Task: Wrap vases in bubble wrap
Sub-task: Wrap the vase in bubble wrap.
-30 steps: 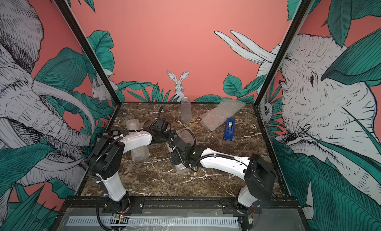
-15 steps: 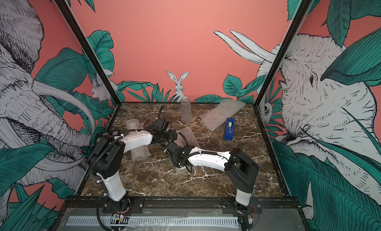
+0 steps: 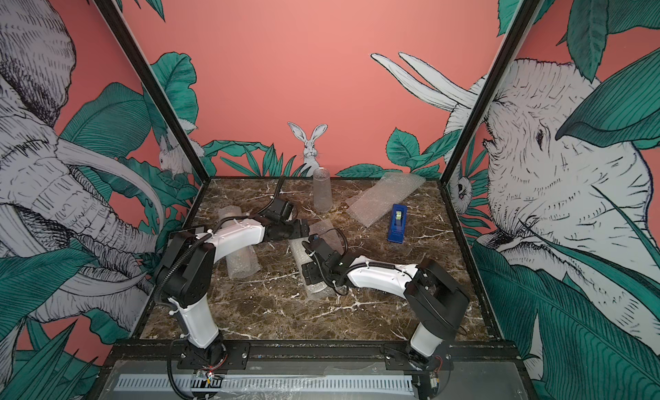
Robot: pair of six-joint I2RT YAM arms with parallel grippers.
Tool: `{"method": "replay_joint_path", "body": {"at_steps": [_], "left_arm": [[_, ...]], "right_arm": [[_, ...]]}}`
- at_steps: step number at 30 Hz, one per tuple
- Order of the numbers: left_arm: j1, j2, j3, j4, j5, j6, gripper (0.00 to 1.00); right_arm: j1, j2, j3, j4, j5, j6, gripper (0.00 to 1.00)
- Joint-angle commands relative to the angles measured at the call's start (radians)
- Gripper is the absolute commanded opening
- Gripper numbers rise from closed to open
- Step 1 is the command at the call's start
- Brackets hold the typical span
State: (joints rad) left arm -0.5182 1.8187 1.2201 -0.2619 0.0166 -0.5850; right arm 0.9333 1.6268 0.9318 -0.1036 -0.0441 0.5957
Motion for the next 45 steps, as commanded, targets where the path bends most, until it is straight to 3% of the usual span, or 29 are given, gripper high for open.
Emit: {"method": "replay_joint_path", "body": {"at_steps": [1, 7, 17, 25, 30, 37, 42, 45], "left_arm": [[0.016, -0.07, 0.02, -0.046, -0.011, 0.017, 1.0], [0.02, -0.112, -0.046, -0.017, -0.001, 0.027, 0.99], [0.021, -0.054, -0.087, 0.071, 0.087, 0.024, 0.95], [0.018, 0.007, -0.058, 0.047, 0.078, 0.022, 0.92], [0.018, 0.026, -0.053, 0.039, 0.063, 0.019, 0.91], [0.01, 0.045, -0.037, 0.004, 0.017, 0.013, 0.89], [0.007, 0.058, -0.037, 0.007, 0.017, 0.001, 0.89], [0.005, 0.061, -0.035, 0.007, 0.017, -0.003, 0.89]], "right_arm": [[-0.032, 0.027, -0.09, 0.137, -0.168, 0.112, 0.73], [-0.088, 0.055, -0.203, 0.399, -0.295, 0.257, 0.7], [-0.118, 0.07, -0.263, 0.498, -0.289, 0.334, 0.71], [-0.145, 0.086, -0.328, 0.636, -0.308, 0.418, 0.74], [-0.149, 0.057, -0.314, 0.569, -0.29, 0.378, 0.77], [-0.143, -0.081, -0.23, 0.29, -0.18, 0.194, 0.92], [-0.132, -0.125, -0.176, 0.199, -0.145, 0.123, 0.93], [-0.086, -0.134, -0.107, 0.081, -0.053, 0.038, 0.93]]}}
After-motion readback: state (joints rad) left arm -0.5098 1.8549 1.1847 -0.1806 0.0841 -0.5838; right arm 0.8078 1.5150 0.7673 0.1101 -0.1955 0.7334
